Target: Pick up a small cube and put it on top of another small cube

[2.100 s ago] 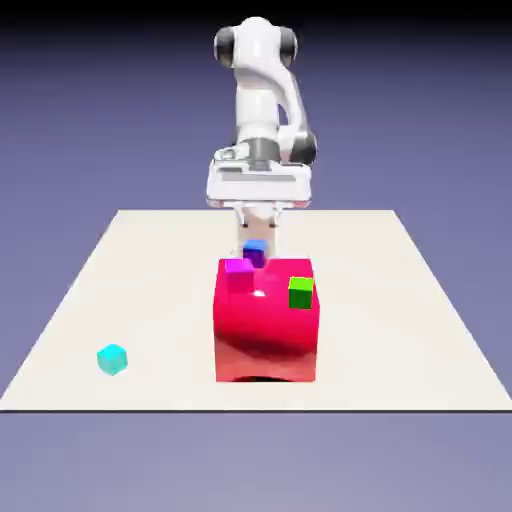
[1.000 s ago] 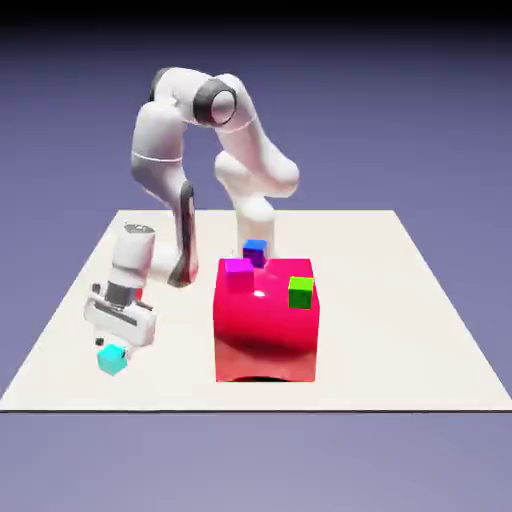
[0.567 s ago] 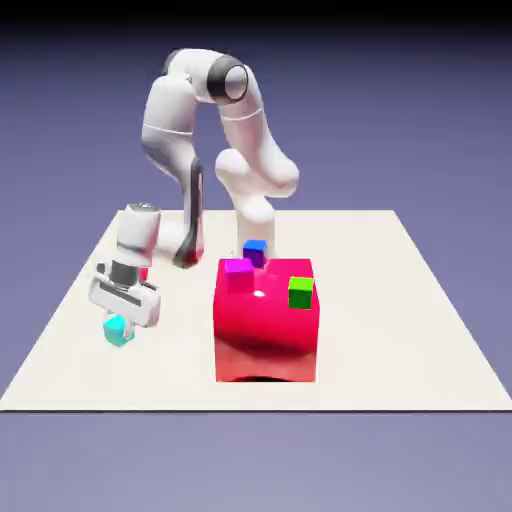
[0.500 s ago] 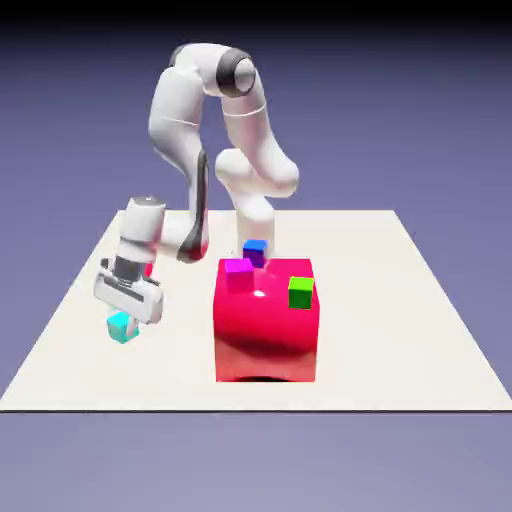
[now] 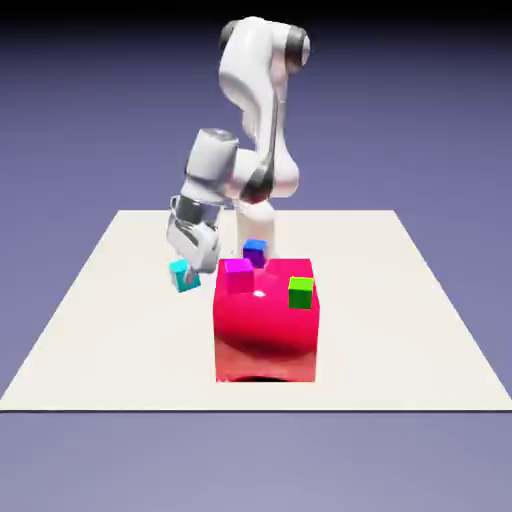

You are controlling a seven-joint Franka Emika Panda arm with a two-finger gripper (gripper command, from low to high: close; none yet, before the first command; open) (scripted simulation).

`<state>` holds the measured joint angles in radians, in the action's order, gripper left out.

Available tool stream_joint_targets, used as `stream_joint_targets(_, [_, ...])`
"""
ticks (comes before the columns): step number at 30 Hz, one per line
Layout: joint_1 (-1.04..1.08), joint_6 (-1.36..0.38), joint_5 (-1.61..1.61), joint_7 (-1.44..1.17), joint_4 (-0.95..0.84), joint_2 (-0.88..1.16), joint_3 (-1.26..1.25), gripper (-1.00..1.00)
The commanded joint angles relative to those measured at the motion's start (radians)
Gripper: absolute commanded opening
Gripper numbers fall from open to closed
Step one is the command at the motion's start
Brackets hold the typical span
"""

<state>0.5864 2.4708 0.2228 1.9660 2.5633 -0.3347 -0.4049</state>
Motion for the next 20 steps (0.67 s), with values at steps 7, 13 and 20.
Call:
stream_joint_targets(7, [-0.019,-0.306,-0.108,0.259,0.002,-0.233,-0.186,-1.0])
stream_joint_targets(13, [0.003,-0.307,-0.116,0.359,0.05,-0.259,-0.259,-1.0])
stream_joint_targets(20, [0.011,-0.28,-0.109,0.366,0.065,-0.246,-0.265,1.0])
